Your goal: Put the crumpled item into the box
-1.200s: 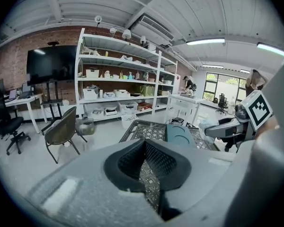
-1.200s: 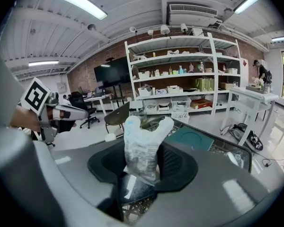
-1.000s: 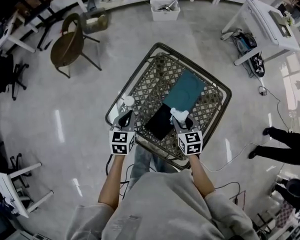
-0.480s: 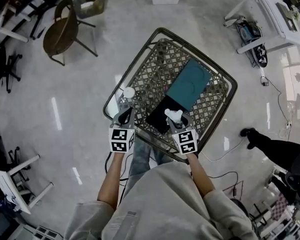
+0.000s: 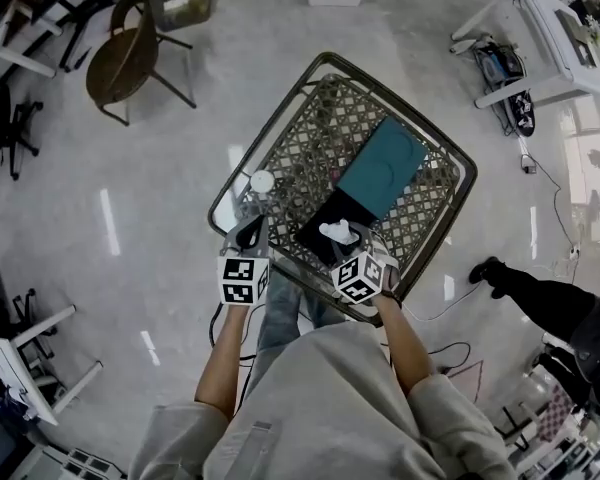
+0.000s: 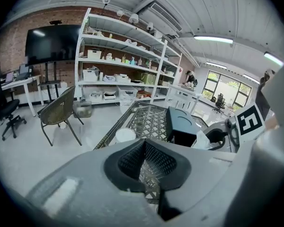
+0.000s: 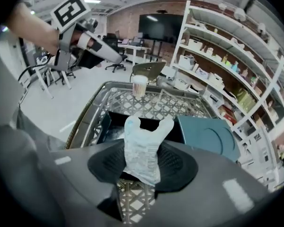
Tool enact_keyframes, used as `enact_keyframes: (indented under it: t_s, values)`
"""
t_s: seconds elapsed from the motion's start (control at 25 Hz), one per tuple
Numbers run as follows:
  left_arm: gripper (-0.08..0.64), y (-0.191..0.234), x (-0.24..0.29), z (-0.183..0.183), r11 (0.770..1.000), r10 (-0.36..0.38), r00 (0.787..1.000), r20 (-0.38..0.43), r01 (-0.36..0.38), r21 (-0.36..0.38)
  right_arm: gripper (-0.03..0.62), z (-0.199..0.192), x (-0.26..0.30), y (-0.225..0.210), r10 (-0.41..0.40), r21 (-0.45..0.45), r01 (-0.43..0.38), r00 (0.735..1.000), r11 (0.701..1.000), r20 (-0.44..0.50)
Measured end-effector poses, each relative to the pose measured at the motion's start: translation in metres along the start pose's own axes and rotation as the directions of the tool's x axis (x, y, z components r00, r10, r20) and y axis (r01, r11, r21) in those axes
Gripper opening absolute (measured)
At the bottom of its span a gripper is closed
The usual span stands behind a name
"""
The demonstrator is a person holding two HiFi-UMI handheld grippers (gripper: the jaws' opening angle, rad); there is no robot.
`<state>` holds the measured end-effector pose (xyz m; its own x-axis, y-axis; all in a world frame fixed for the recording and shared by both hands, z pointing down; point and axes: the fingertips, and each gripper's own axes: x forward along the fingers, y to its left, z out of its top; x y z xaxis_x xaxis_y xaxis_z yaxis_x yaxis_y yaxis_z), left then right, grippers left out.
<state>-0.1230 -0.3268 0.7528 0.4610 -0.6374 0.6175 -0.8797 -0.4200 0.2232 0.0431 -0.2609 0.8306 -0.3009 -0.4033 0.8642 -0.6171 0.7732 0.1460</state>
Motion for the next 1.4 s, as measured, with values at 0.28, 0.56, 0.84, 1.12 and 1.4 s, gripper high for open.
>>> enact_keyframes:
  t_s: [0.28, 0.56, 0.84, 1.12, 1.4]
  values:
    - [0.006, 0.003, -0.003, -0.004, 1.0, 0.005, 1.0, -0.001, -0.005, -0.01, 0.167, -0.009, 0.026, 0.004, 0.035, -0.113, -0.048, 0.993, 0.992, -0.114]
    - [0.006, 0.005, -0.005, -0.009, 1.0, 0.01, 1.0, -0.007, -0.01, -0.016, 0.178, -0.01, 0.042, 0.008, 0.1, -0.109, -0.118, 0.982, 0.987, -0.159]
    - [0.006, 0.01, -0.006, -0.01, 1.0, 0.019, 1.0, -0.007, -0.019, -0.017, 0.284, -0.012, 0.049, 0.012, 0.14, -0.112, -0.161, 0.974, 0.981, -0.177]
    - [0.006, 0.003, -0.006, -0.008, 1.0, 0.013, 1.0, -0.004, -0.013, -0.011, 0.324, -0.012, 0.043, 0.005, 0.109, -0.113, -0.127, 0.982, 0.985, -0.153]
    - [0.006, -0.004, -0.006, 0.003, 1.0, 0.006, 1.0, 0.017, -0.006, 0.006, 0.245, -0.003, 0.022, -0.001, 0.066, -0.087, -0.074, 0.993, 0.993, -0.094]
